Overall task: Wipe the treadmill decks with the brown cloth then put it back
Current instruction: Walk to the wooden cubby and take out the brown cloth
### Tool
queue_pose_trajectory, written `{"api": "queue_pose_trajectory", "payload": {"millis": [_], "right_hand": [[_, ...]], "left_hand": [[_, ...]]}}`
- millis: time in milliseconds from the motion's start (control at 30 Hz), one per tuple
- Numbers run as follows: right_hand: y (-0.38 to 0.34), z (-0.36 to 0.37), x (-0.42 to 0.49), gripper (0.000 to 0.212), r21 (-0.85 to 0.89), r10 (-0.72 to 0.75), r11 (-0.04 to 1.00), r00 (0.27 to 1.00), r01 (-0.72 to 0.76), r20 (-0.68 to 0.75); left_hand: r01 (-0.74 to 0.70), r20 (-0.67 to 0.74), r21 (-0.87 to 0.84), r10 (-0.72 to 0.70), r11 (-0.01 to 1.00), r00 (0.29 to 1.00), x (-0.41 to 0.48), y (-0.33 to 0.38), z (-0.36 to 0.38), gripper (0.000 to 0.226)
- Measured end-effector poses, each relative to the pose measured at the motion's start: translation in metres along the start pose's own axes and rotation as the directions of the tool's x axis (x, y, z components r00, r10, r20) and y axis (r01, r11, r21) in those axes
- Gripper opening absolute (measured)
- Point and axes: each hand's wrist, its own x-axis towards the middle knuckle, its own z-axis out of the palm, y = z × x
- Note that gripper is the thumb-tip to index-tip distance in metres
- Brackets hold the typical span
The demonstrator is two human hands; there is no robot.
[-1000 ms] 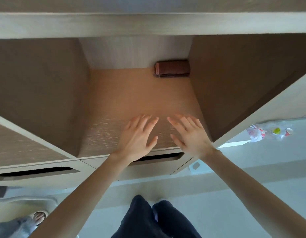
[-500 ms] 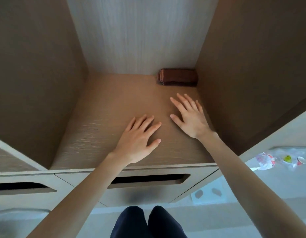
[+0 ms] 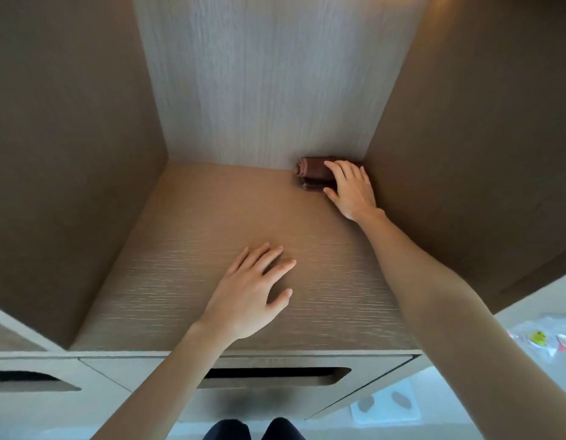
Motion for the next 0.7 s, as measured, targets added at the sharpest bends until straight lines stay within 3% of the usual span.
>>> {"api": "queue_pose_trajectory", "payload": {"millis": [100, 267, 400, 700], "right_hand": [[0.003, 0.001, 0.017, 0.065, -0.086, 0.041, 0.995, 0.999, -0.041, 0.003], [-0.005, 0.002, 0.021, 0.041, -0.296, -0.049, 0.954, 0.999, 0.049, 0.008], [-0.020, -0.006, -0.021, 0.043, -0.258, -0.057, 0.965, 0.998, 0.054, -0.002], [-0.066, -0.068, -0.177, 0.041, 0.017, -0.089, 0.996, 0.986, 0.093, -0.143]], "left_hand": [[-0.006, -0.008, 0.024, 0.006, 1.000, 1.000, 0.000, 0.000, 0.000, 0.050], [-0.007, -0.021, 0.007, 0.007, 1.000, 1.000, -0.002, 0.002, 0.000, 0.049], [-0.002, -0.012, -0.004, 0.002, 1.000, 1.000, -0.006, 0.005, -0.005, 0.047], [0.077, 0.045, 0.000, -0.077, 0.997, 0.996, -0.058, 0.008, -0.030, 0.048]]}}
